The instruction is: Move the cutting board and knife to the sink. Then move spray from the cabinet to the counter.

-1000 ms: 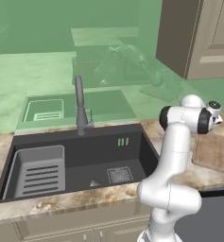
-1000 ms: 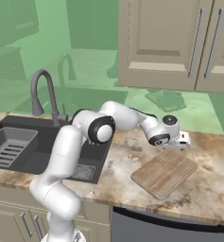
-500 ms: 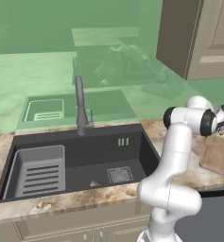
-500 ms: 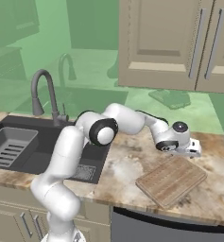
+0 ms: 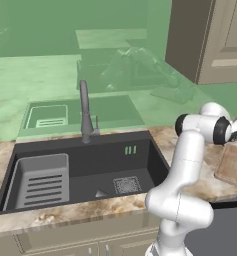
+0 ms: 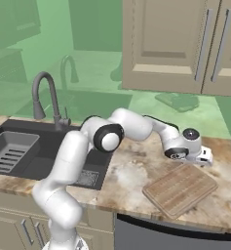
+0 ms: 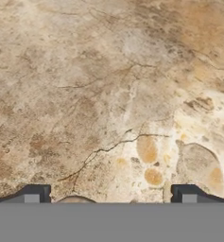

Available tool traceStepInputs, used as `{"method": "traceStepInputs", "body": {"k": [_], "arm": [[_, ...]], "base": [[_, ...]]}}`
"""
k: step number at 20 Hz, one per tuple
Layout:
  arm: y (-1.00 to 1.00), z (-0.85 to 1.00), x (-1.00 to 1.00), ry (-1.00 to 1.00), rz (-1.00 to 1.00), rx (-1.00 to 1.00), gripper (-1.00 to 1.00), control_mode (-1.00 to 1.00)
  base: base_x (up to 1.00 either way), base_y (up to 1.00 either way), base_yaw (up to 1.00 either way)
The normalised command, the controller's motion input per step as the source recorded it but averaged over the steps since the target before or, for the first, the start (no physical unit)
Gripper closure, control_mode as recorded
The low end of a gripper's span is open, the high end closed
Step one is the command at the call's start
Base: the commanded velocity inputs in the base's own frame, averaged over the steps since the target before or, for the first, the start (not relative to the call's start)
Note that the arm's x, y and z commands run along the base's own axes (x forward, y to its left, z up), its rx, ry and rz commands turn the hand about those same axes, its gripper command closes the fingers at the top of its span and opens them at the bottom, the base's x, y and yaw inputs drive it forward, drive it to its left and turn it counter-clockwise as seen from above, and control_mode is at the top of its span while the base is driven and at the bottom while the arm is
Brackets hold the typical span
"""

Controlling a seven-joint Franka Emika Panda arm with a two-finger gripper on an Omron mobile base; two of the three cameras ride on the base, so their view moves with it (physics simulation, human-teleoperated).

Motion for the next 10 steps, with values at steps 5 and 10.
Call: {"method": "traceStepInputs", "body": {"k": [5, 10], "arm": [[-0.42, -0.20, -0.45, 0.00, -0.04, 0.00, -1.00, -1.00], [-0.45, -0.14, -0.50, 0.00, -0.05, 0.00, -1.00, -1.00]], "base": [[0.00, 0.00, 0.00], [0.00, 0.00, 0.00]]}}
